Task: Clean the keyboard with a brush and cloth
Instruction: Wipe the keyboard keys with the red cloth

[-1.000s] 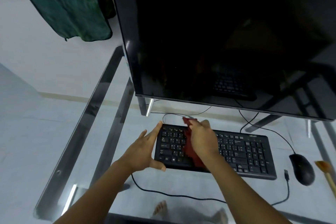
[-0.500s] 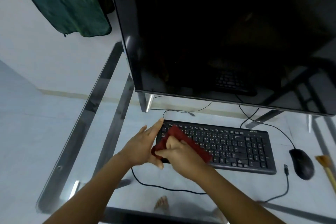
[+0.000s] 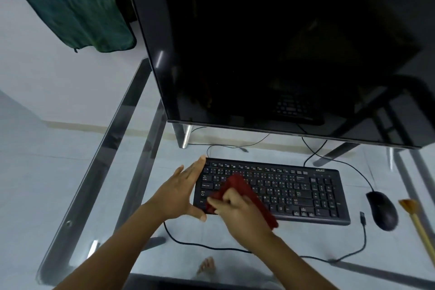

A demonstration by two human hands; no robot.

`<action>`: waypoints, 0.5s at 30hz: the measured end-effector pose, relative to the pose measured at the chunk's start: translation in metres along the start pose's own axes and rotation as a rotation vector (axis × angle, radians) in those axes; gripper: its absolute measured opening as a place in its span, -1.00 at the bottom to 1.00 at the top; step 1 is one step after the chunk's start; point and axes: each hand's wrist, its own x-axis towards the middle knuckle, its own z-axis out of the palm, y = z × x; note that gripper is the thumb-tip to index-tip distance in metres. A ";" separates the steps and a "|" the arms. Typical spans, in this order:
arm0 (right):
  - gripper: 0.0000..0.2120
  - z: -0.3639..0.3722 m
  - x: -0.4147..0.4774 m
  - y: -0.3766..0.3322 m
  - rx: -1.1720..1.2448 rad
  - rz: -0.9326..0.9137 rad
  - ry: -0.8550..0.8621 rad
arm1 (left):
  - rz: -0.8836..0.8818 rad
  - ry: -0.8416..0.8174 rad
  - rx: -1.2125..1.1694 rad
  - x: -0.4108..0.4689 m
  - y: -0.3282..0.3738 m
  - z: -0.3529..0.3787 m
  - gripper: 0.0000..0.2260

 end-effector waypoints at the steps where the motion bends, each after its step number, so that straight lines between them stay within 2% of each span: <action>1: -0.63 -0.002 0.005 -0.002 -0.020 -0.046 -0.014 | 0.000 0.000 0.005 0.000 0.000 0.000 0.25; 3: -0.62 -0.025 0.017 0.018 -0.059 0.068 0.066 | -0.007 -0.005 0.011 0.000 0.001 0.000 0.24; 6: -0.66 -0.045 0.033 0.048 -0.171 0.448 0.232 | -0.006 0.006 0.005 0.000 0.001 0.001 0.24; 8: -0.64 -0.033 0.048 0.025 -0.185 0.404 0.188 | -0.002 0.015 0.015 0.000 0.001 0.001 0.25; 10: -0.59 -0.005 0.051 -0.008 -0.159 0.191 0.052 | 0.002 0.023 0.038 0.000 0.001 0.002 0.27; 12: -0.65 0.003 0.049 -0.016 -0.094 0.031 -0.024 | 0.009 0.023 0.066 -0.001 0.002 0.001 0.27; 15: -0.65 -0.021 0.050 0.019 -0.110 0.112 0.134 | -0.004 0.017 0.098 -0.001 0.002 -0.001 0.26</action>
